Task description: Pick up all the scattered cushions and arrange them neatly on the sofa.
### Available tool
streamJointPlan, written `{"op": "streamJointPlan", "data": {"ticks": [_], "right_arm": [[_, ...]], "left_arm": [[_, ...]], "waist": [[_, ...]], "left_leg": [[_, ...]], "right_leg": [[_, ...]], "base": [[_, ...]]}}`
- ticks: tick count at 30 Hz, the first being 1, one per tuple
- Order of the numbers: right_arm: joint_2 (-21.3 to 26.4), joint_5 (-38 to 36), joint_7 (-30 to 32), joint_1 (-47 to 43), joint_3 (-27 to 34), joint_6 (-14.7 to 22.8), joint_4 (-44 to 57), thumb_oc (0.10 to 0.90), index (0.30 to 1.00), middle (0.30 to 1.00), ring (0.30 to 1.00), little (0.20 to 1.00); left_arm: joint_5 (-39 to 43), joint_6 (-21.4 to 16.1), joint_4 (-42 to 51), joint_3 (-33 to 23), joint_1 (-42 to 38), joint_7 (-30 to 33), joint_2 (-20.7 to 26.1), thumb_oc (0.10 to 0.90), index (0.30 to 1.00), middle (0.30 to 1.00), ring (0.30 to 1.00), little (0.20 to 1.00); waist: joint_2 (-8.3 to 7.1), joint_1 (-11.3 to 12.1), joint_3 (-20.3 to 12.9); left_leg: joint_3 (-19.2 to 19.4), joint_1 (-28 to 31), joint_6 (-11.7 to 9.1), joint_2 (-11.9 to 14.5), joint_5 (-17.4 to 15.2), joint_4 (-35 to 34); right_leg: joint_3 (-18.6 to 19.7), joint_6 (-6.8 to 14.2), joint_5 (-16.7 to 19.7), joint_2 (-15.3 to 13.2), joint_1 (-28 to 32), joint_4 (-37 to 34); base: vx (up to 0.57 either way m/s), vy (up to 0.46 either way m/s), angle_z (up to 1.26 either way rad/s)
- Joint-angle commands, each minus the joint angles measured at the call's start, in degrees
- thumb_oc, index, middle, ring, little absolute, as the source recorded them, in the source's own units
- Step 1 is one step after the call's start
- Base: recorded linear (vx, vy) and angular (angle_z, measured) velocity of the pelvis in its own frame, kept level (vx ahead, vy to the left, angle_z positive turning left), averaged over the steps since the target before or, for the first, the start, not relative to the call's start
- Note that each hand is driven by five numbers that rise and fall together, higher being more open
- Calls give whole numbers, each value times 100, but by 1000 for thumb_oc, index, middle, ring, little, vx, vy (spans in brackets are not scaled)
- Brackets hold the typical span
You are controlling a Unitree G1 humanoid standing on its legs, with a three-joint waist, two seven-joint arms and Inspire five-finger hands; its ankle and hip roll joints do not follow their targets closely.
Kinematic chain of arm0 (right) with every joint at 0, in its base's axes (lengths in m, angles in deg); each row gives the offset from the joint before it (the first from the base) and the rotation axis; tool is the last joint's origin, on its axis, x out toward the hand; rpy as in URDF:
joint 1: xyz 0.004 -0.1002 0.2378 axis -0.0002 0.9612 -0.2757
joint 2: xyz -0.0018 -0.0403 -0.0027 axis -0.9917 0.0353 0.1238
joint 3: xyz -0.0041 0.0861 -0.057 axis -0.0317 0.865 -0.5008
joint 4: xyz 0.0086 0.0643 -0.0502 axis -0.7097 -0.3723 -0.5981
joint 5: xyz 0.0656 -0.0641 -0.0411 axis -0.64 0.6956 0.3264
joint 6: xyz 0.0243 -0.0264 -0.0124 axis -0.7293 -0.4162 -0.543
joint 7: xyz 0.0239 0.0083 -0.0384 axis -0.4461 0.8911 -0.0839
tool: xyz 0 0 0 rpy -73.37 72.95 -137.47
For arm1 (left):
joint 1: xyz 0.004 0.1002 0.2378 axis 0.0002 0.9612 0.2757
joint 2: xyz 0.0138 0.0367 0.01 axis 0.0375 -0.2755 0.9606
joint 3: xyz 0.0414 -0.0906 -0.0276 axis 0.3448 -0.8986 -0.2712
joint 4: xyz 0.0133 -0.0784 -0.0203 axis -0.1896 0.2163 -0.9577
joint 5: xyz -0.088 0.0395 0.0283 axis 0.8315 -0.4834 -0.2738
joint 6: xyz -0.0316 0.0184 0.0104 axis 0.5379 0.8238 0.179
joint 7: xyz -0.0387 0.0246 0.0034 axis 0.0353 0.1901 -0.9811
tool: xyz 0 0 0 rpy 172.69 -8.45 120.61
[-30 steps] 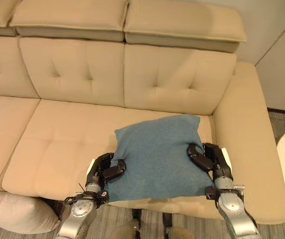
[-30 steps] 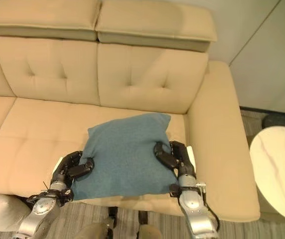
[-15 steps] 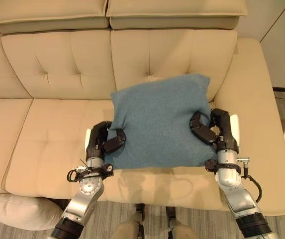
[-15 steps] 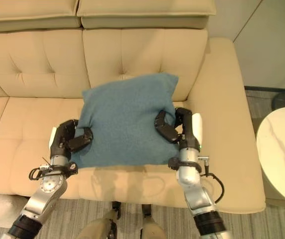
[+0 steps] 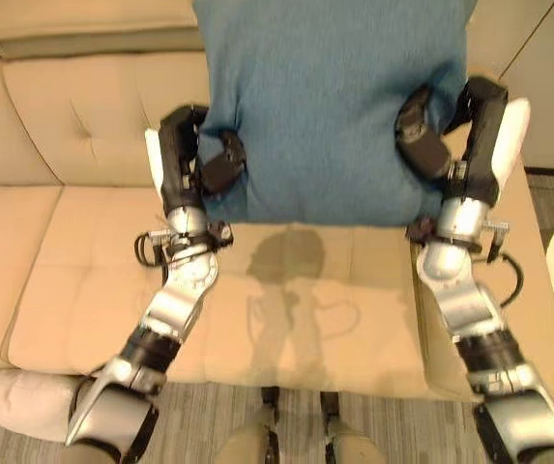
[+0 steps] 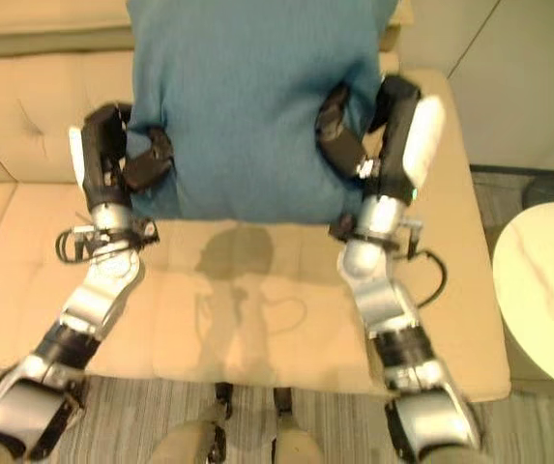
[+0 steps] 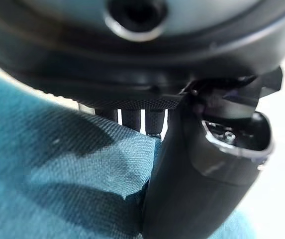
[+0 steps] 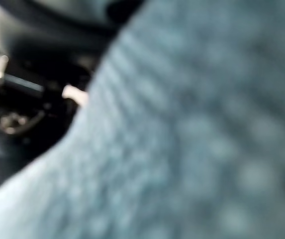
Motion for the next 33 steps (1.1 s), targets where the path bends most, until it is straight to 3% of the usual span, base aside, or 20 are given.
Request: {"op": "streamJointPlan", "data": {"ticks": [1,6,7,8,9,10,20,33], "right_arm": [[-49,-213,439,-2005,-913,266,-330,400,300,300,300,300],[-195,-1031,301,-3011,-1341,282,-1696,400,300,300,300,300],[-284,-1676,-89,-3434,-1600,350,-2300,496,444,444,444,444],[-283,-1688,-95,-3463,-1610,363,-2325,579,568,568,568,568],[-326,-1837,-321,-3626,-1817,336,-2518,762,844,844,844,844],[-321,-2066,-586,-3718,-1989,276,-2616,800,900,900,900,900],[-30,-1789,-973,-3065,-2088,256,-1858,800,900,900,900,900],[773,-1623,-1255,-1546,-1221,407,-1055,800,900,900,900,900]], "left_arm": [[-136,-726,-603,844,-2393,-59,-501,400,300,300,300,300],[294,-600,-2077,1134,-3382,-367,-468,400,300,300,300,300],[530,-529,-2706,1331,-3817,-645,-390,800,900,900,900,900],[538,-538,-2724,1329,-3840,-654,-386,800,900,900,900,900],[716,-539,-2891,1336,-3885,-771,-339,800,900,900,900,900],[990,-556,-2900,1332,-3915,-936,-251,800,900,900,900,900],[980,-591,-1984,1252,-2908,-1150,-64,800,900,900,900,900],[919,-584,-1491,587,-1685,-1299,613,800,900,900,900,900]], "waist": [[-218,38,-236],[-242,6,-185],[-250,-24,-126],[-247,-25,-121],[-258,-40,-74],[-266,-49,12],[-254,-35,250],[-310,-83,363]], "left_leg": [[-130,-143,-52,-238,-821,1],[-147,-641,-134,-232,-691,1],[-166,-883,-160,-221,-602,1],[-165,-894,-160,-220,-600,1],[-174,-980,-169,-214,-560,1],[-193,-1077,-177,-211,-517,1],[-185,-1172,-192,-247,-474,1],[-147,-1058,-256,-240,-474,1]], "right_leg": [[95,146,-371,230,-301,28],[130,184,-262,289,-829,28],[177,203,-186,303,-1100,28],[178,203,-183,304,-1111,28],[189,210,-166,311,-1188,28],[187,221,-150,336,-1297,28],[164,177,-114,397,-1430,28],[66,186,-108,385,-1311,28]], "base": [[-76,-58,-5],[-32,-39,0],[0,0,0],[0,0,0],[-2,-29,-3],[-2,-29,-6],[-14,-17,3],[-30,-10,-1]]}}
